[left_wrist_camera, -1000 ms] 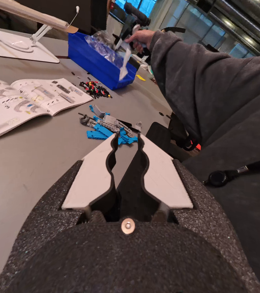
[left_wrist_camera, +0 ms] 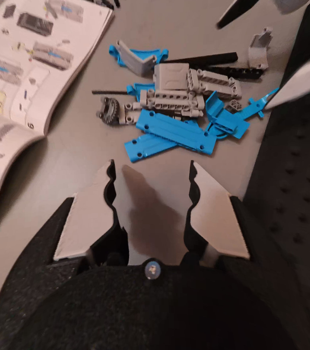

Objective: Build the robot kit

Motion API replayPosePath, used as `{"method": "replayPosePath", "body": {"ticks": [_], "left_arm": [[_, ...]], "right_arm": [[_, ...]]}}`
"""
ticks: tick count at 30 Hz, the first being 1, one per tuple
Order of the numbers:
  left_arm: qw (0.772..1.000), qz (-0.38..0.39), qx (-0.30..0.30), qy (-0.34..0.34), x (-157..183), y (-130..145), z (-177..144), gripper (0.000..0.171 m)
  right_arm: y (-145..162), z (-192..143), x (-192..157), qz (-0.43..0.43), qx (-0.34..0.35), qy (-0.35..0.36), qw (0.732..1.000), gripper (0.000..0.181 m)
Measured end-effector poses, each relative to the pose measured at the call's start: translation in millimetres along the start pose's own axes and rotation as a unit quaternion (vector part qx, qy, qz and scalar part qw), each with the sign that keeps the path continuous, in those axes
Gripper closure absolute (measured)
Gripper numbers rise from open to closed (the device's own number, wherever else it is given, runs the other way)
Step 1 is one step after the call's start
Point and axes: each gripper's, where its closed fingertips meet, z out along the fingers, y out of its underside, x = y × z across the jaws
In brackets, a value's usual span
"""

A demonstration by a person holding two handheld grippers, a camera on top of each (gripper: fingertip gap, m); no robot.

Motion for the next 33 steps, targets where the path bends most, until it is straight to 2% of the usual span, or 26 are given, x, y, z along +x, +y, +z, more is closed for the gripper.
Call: {"method": "replayPosePath", "body": {"ticks": [3, 5, 8, 11, 12, 15, 18, 22, 24, 29, 33], "left_arm": [[1.0, 0.021, -0.004, -0.005, -6.5, -4.3, 7.9, 0.098], [1.0, 0.03, -0.008, 0.001, -7.7, -5.7, 10.9, 0.105], [0.999, 0.043, -0.017, 0.021, -2.9, -6.0, 16.6, 0.116], [0.997, 0.061, -0.035, 0.028, -0.2, -6.4, 25.5, 0.12], [0.997, 0.06, -0.033, 0.037, 2.7, -10.3, 27.4, 0.126], [0.996, 0.074, -0.037, 0.042, 11.4, -20.2, 37.4, 0.129], [0.996, 0.081, -0.038, 0.032, 18.3, -34.4, 50.3, 0.131], [0.995, 0.082, -0.027, 0.045, 34.0, -59.3, 68.6, 0.134], [0.994, 0.09, -0.026, 0.047, 41.4, -71.8, 80.0, 0.135], [0.992, 0.116, -0.019, 0.046, 60.0, -109.9, 112.1, 0.133], [0.99, 0.125, -0.01, 0.069, 80.1, -140.8, 137.3, 0.133]], "right_arm": [[-0.1, 30.2, 0.8, -0.001, -0.033, 0.046, 0.998, 0.07], [2.8, 37.4, 9.5, 0.024, -0.056, 0.066, 0.996, 0.057], [16.8, 41.8, 25.1, 0.04, -0.099, 0.101, 0.989, 0.056], [25.9, 45.7, 17.3, 0.032, -0.115, 0.07, 0.99, 0.06], [28.6, 45.2, 17.9, 0.018, -0.118, 0.068, 0.991, 0.063], [30.8, 40.1, 26.2, -0.009, -0.113, 0.067, 0.991, 0.08], [33.1, 30.3, 41.5, -0.019, -0.11, 0.057, 0.992, 0.111], [43.4, 13.9, 62.1, -0.03, -0.108, 0.039, 0.993, 0.14], [50.6, 4.2, 73.2, -0.034, -0.11, 0.034, 0.993, 0.147], [69.4, -22.5, 108.9, -0.019, -0.118, 0.042, 0.992, 0.148], [87.5, -49.9, 148.7, -0.003, -0.132, 0.081, 0.988, 0.149]]}}
